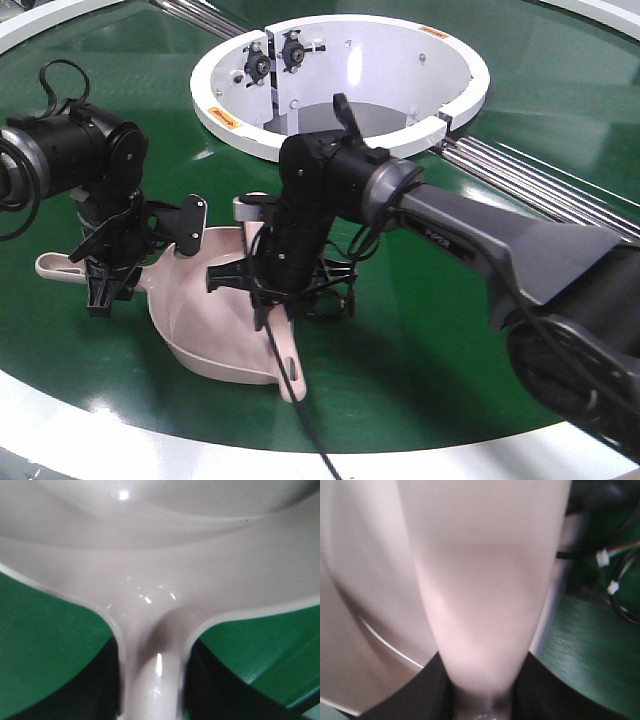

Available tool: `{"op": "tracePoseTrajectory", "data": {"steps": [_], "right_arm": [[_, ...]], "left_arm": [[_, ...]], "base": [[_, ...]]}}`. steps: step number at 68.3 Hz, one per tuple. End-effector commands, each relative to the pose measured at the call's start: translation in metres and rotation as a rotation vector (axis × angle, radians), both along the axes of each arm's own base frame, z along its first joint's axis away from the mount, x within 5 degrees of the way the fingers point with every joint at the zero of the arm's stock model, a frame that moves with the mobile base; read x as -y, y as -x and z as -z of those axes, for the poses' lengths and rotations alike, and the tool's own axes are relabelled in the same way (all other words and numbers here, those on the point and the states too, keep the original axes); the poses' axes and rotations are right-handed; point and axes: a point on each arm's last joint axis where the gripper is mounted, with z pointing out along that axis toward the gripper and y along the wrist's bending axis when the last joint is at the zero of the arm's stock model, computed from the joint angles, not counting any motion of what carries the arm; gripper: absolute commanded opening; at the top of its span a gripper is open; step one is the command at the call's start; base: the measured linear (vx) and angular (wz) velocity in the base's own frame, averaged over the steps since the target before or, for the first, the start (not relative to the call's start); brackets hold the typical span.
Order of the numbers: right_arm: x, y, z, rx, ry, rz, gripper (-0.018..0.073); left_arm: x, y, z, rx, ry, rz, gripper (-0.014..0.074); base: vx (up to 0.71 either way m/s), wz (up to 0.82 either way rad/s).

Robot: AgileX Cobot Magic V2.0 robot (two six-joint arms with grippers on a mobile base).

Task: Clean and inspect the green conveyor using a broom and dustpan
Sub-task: 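Move the brush with the right gripper toward the black cable, then sweep the black cable with the brush into the held dustpan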

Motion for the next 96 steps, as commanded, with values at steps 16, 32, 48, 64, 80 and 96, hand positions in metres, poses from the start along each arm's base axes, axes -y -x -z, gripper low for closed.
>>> {"op": "tracePoseTrajectory", "data": {"steps": [16, 32, 48, 64, 80, 96], "right_arm": [[0.001, 0.011, -0.073, 0.123, -0.075, -0.068, -0.0001], [0.026, 0.012, -0.117, 0.257, -0.056, -0.043, -0.0001], [0.063, 0.017, -0.120, 0.275, 0.055, -0.002, -0.0001], [0.109, 0.030, -0.094, 0.166, 0.164, 0.051, -0.0001], [0.132, 0.036, -0.073, 0.115, 0.271, 0.101, -0.0001], [0.133, 0.035, -0.049, 0.064, 0.338, 0.127, -0.0001]], "left_arm": [[0.000, 0.001, -0.027, 0.073, 0.011, 0.000, -0.0006], [0.000, 0.001, -0.027, 0.073, 0.011, 0.000, -0.0006], [0.000, 0.001, -0.027, 0.073, 0.011, 0.000, -0.0006], [0.000, 0.001, -0.027, 0.073, 0.011, 0.000, -0.0006], [0.000, 0.001, -0.027, 0.073, 0.011, 0.000, -0.0006], [0.000, 0.001, -0.027, 0.073, 0.011, 0.000, -0.0006]], "base": [[0.00, 0.00], [0.00, 0.00], [0.00, 0.00], [0.00, 0.00], [0.00, 0.00], [0.00, 0.00]]}}
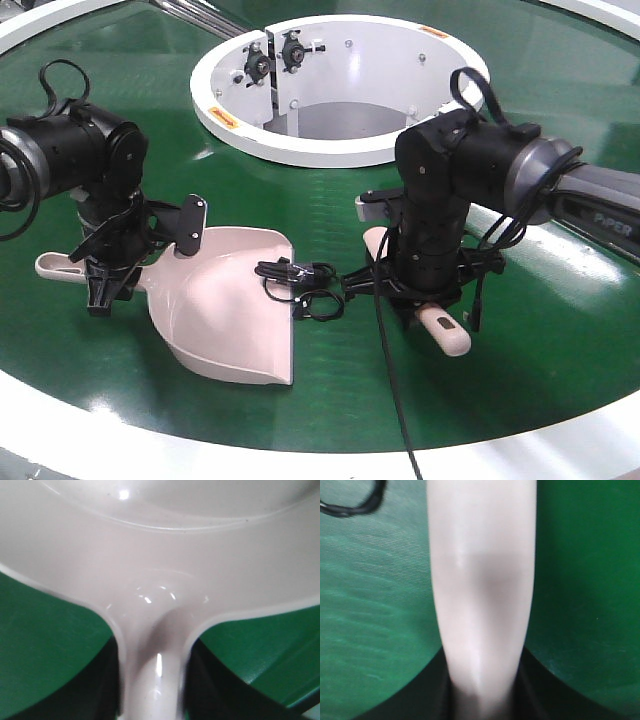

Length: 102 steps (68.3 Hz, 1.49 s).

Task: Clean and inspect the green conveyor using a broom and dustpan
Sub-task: 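Sweep the black cable with the brush into the held dustpan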

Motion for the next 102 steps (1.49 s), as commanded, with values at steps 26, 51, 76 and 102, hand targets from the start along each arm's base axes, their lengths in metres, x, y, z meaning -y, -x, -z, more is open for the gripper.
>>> {"op": "tracePoseTrajectory", "data": {"steps": [26, 51, 76, 102], "right_arm": [[-0.016, 0.004, 0.006, -0.043, 0.034, 0.009, -0.0001], [-0.043, -0.002, 0.006, -0.051, -0.049, 0.013, -0.0001], [-0.062, -0.012, 0.010, -0.088, -0.158, 0.012, -0.0001], [-0.125, -0.010, 0.012, -0.085, -0.281, -0.157, -0.0001]], "left_arm": [[0.000, 0.001, -0.027, 0.073, 0.011, 0.000, -0.0006], [0.000, 0.001, -0.027, 0.073, 0.011, 0.000, -0.0006], [0.000, 0.001, -0.027, 0.073, 0.011, 0.000, -0.0006], [0.000, 0.001, -0.027, 0.073, 0.011, 0.000, -0.0006]], "base": [[0.00, 0.00], [0.00, 0.00], [0.00, 0.00], [0.00, 0.00]]}}
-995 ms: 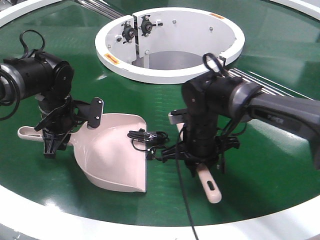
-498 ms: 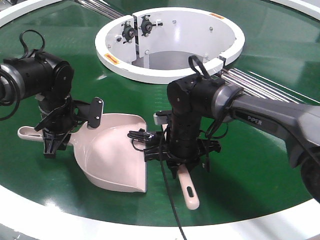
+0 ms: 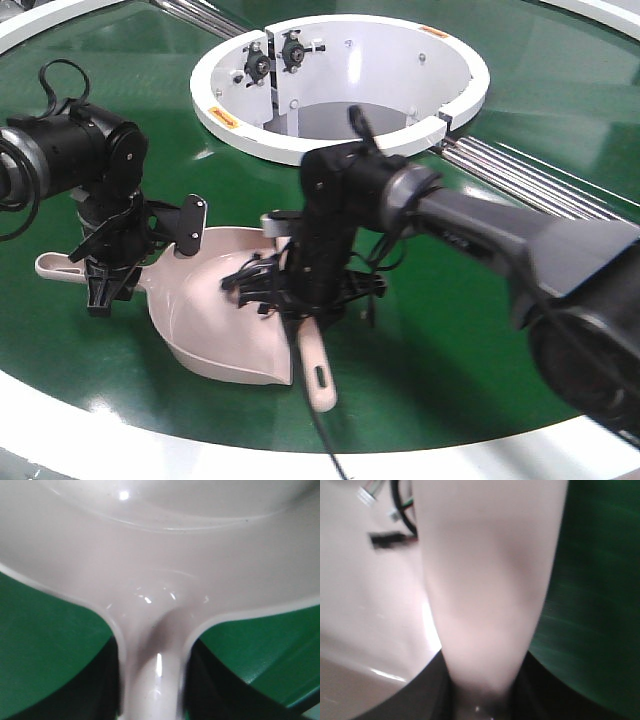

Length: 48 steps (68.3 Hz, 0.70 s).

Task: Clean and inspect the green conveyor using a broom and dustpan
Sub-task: 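Sweep the black cable with the brush into the held dustpan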

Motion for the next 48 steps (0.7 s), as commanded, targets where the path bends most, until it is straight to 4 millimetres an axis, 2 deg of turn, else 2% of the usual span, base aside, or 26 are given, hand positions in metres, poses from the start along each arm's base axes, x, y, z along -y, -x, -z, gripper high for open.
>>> {"op": "tracePoseTrajectory", "data": {"steps": [1, 9, 18, 32, 48], "right_arm": [[-0.024, 0.014, -0.033, 0.017, -0.075, -0.104, -0.0001], [-0.051, 0.026, -0.042, 0.050, -0.123, -0.202, -0.0001], [-0.061, 0.033, -0.059, 0.101, -0.154, -0.256, -0.0001], [-0.046, 0.033, -0.092, 0.189, -0.153, -0.245, -0.0001], [-0.014, 0.024, -0.129, 0.302, -0.127, -0.199, -0.0001]], "left_arm": [[0.000, 0.001, -0.027, 0.073, 0.012, 0.000, -0.0006], [0.000, 0.001, -0.027, 0.073, 0.012, 0.000, -0.0006], [0.000, 0.001, -0.027, 0.073, 0.012, 0.000, -0.0006], [0.000, 0.001, -0.027, 0.073, 0.012, 0.000, -0.0006], [0.000, 0.001, -0.027, 0.073, 0.012, 0.000, -0.0006]], "base": [[0.00, 0.00], [0.00, 0.00], [0.00, 0.00], [0.00, 0.00], [0.00, 0.00]]}}
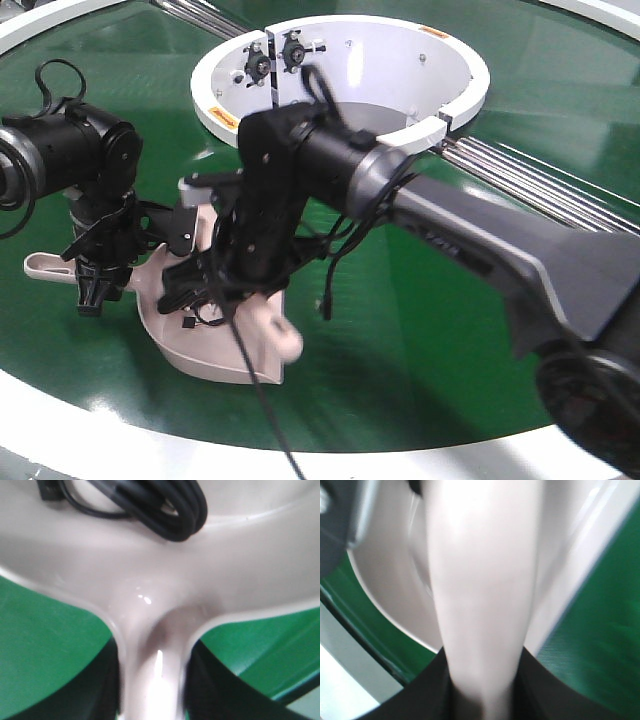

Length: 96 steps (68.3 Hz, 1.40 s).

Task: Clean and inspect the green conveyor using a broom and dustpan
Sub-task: 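Sweep the black cable with the brush into the held dustpan, then carry the brush back and lower it onto the conveyor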

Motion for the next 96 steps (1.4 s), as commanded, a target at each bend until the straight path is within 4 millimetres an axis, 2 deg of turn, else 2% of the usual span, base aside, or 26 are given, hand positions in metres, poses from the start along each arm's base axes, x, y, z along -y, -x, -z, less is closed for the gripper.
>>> {"op": "tracePoseTrajectory", "data": {"steps": [1, 13, 40, 53, 62, 70, 79, 96], "right_arm": [[0.028, 0.002, -0.054, 0.097, -0.025, 0.019, -0.0001], [0.064, -0.004, -0.061, 0.109, 0.015, 0.071, -0.0001], [0.177, -0.003, -0.053, 0.101, 0.229, 0.192, -0.0001], [0.226, -0.002, -0.041, 0.065, 0.258, 0.277, -0.0001], [0.253, 0.002, -0.021, 0.027, 0.269, 0.332, -0.0001], [0.268, 0.006, -0.002, 0.018, 0.270, 0.344, -0.0001], [0.273, 0.011, 0.013, -0.008, 0.288, 0.318, -0.0001], [0.272, 0.010, 0.017, 0.008, 0.282, 0.312, -0.0001]], "left_arm": [[0.005, 0.001, -0.027, 0.086, 0.040, 0.005, -0.0006], [0.005, 0.001, -0.027, 0.086, 0.040, 0.005, -0.0006], [0.005, 0.001, -0.027, 0.086, 0.040, 0.005, -0.0006], [0.005, 0.001, -0.027, 0.086, 0.040, 0.005, -0.0006], [0.005, 0.001, -0.027, 0.086, 0.040, 0.005, -0.0006], [0.005, 0.001, -0.027, 0.086, 0.040, 0.005, -0.0006], [0.005, 0.001, -0.027, 0.086, 0.040, 0.005, -0.0006], [0.005, 0.001, -0.027, 0.086, 0.040, 0.005, -0.0006]], "base": [[0.00, 0.00], [0.00, 0.00], [0.00, 0.00], [0.00, 0.00], [0.00, 0.00], [0.00, 0.00], [0.00, 0.00], [0.00, 0.00]]}}
